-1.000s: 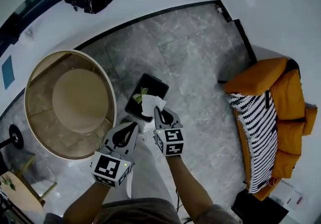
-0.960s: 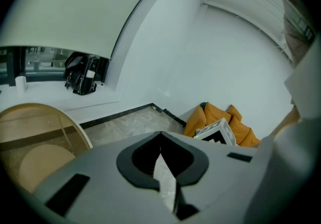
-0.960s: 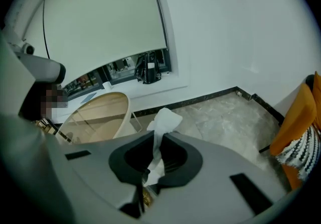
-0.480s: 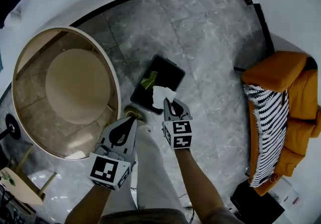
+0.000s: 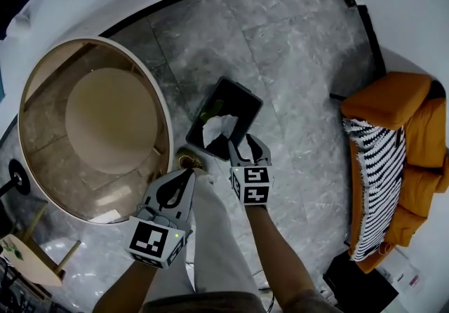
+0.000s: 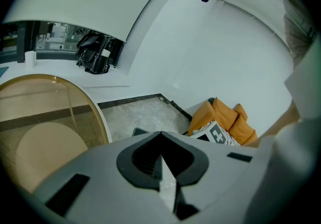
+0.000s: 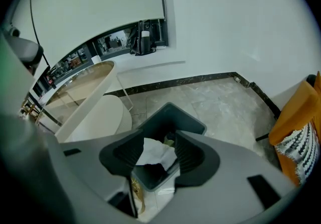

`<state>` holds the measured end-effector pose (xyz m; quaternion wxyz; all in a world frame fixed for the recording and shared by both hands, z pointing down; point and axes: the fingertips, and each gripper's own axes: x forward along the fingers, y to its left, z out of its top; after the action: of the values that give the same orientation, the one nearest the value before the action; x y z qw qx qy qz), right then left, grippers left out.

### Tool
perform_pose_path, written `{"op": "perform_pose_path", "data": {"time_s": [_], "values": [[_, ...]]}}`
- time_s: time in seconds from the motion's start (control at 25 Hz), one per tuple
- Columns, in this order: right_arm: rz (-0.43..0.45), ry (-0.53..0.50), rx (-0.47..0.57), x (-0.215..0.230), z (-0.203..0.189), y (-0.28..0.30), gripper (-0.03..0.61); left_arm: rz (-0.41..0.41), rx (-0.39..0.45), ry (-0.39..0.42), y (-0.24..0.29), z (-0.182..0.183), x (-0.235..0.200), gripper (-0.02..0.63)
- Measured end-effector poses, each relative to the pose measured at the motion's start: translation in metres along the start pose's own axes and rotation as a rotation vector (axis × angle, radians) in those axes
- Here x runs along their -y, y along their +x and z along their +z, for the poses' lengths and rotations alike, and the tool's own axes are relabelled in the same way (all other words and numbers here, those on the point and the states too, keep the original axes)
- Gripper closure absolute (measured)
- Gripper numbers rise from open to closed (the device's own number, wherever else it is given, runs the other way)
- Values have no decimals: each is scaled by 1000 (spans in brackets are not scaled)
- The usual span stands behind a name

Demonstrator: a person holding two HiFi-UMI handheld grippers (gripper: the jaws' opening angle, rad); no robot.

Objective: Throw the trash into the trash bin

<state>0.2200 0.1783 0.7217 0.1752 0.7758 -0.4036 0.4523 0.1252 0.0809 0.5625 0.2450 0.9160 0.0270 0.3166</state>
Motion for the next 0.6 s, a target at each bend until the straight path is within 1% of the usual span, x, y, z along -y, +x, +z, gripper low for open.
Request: {"op": "perform_pose_path", "data": {"time_s": [0.32,0.44,0.52,0.6], "values": [[14,2,10,-2,-1,-6,380,-4,1,-8,-1,-4,6,594],[14,2,26,-3,4,-13,417,-6,1,-11,-5,-2,10,594],[16,0,38,-5,10,-18,456,-1,9,-11,-8,1,11,594],[21,-16,48,-9,14,-24,548,3,12,-10,-12,4,13,594]]}}
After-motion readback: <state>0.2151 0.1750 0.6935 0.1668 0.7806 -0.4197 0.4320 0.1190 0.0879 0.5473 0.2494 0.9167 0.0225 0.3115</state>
